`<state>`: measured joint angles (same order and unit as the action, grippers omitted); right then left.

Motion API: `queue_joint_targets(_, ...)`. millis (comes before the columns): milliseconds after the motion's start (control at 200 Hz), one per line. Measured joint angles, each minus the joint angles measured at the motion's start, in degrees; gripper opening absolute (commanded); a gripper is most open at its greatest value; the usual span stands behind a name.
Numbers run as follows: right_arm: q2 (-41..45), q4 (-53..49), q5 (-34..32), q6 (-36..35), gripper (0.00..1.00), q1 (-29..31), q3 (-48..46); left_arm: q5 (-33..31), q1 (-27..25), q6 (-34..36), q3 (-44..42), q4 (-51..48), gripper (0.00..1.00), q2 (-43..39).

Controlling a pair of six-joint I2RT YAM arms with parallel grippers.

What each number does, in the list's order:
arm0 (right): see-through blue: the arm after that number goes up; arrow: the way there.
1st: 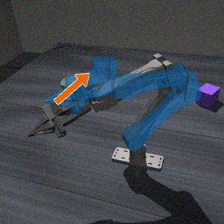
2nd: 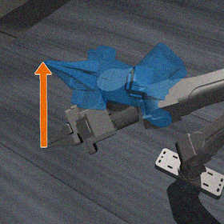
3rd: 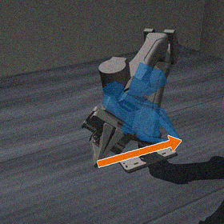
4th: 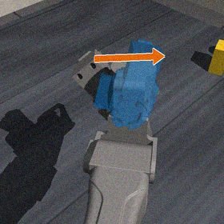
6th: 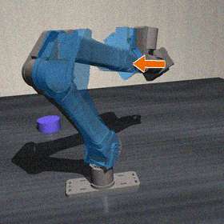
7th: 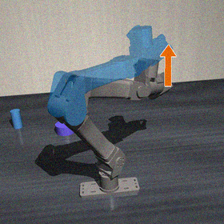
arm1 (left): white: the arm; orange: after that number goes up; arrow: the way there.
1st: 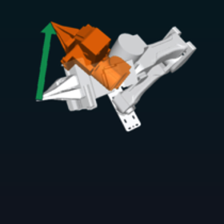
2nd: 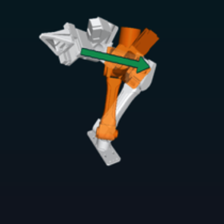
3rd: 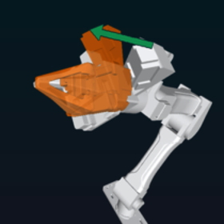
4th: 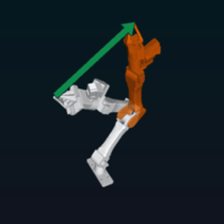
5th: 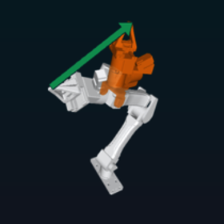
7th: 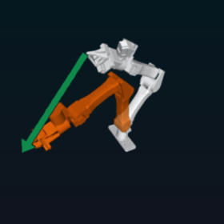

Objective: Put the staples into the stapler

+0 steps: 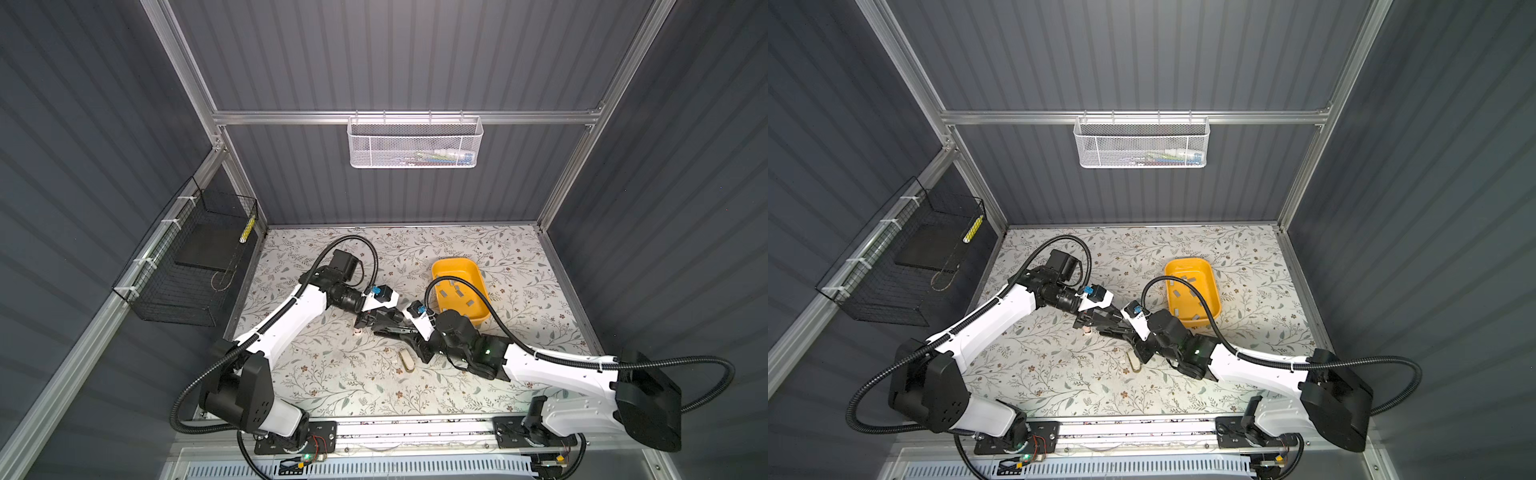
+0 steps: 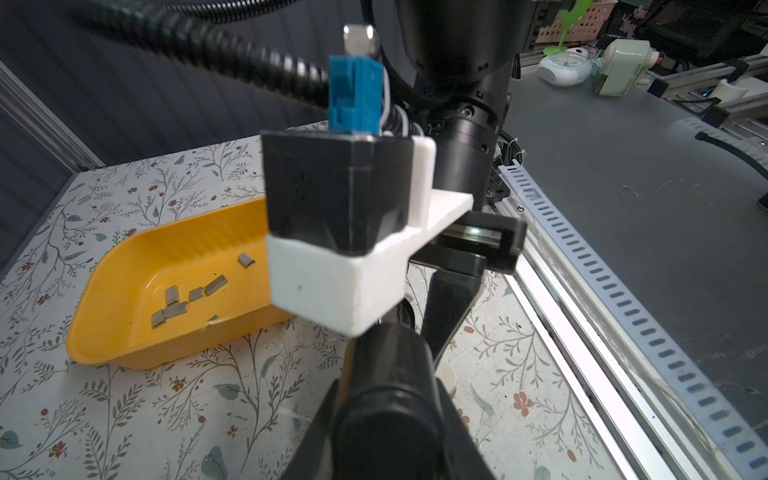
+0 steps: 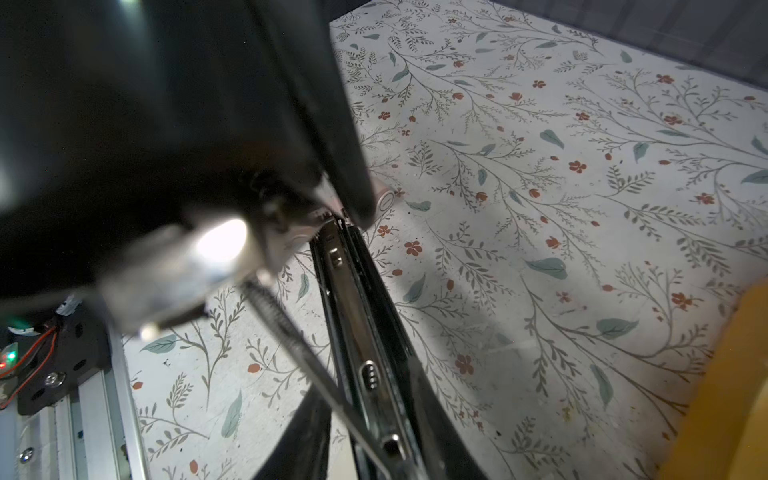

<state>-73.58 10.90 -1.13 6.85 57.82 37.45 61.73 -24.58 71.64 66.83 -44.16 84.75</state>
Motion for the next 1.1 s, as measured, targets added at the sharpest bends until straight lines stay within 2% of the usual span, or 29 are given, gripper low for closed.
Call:
queue_joint_targets(100, 0.04, 0.24, -0.42, -0.50, 0.19, 0.24, 0.13, 3.37, 2.32, 1.09, 0.09, -0.85, 0.00, 0.00)
queue_joint_targets(215, 0.81, 0.57, -0.35, -1.11, 0.07, 0.48, 0.13, 5.70, 3.34, 2.86, 0.39, -1.84, 0.00, 0.00)
queue_joint_targets(450, 5.44, 0.61, -0.96, -0.59, 0.00, 0.52, -3.78, 8.57, 4.09, 3.23, 1.31, -2.78, 0.00, 1.27)
queue_joint_targets(660, 11.04, -0.28, -5.01, 2.47, 0.00, 0.39, -9.35, 8.76, 5.42, 6.27, 7.50, -7.56, 0.00, 9.03)
queue_joint_targets(765, 11.76, -0.85, -7.17, 3.26, 0.00, 0.24, -10.80, 6.03, 6.45, 6.34, 9.03, -8.07, 0.00, 11.34)
queue_joint_targets(955, 11.87, 0.96, -12.04, 2.89, 0.00, 0.26, -14.47, -4.61, 7.17, 5.73, 7.76, -3.52, 0.00, 11.39)
queue_joint_targets(1101, 13.05, 4.15, -13.05, 1.99, 0.00, 0.35, -18.38, -11.28, 7.28, 5.79, 6.38, -1.42, 0.00, 11.45)
